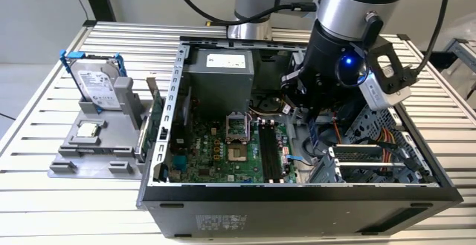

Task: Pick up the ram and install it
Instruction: 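Insert the ram into the slot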

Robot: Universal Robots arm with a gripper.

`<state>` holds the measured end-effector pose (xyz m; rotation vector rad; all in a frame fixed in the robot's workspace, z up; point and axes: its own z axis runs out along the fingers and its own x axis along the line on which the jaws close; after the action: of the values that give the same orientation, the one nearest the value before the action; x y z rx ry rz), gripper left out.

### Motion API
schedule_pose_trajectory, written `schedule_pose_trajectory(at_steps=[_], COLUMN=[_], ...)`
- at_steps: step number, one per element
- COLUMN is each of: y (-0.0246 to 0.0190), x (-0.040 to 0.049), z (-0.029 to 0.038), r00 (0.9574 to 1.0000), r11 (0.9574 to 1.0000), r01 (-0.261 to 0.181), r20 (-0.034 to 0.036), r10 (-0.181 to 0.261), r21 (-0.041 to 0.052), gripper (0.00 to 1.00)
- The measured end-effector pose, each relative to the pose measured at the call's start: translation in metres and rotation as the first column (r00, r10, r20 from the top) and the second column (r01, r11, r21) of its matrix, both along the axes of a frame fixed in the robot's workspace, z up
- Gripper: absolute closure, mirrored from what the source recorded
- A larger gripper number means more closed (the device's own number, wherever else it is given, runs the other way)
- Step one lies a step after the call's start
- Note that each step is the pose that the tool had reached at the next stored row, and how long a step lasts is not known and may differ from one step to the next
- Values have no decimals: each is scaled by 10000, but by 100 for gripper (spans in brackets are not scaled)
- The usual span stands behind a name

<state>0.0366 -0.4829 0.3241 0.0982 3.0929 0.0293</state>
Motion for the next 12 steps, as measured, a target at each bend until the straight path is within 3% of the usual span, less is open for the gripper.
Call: schedule_pose_trajectory(at_steps=[12], y=[0], x=[-22], z=[-99], r00=[9998], r11=[9998], r01=[-223], r20=[1], r10=[223], r21=[0], gripper=[100])
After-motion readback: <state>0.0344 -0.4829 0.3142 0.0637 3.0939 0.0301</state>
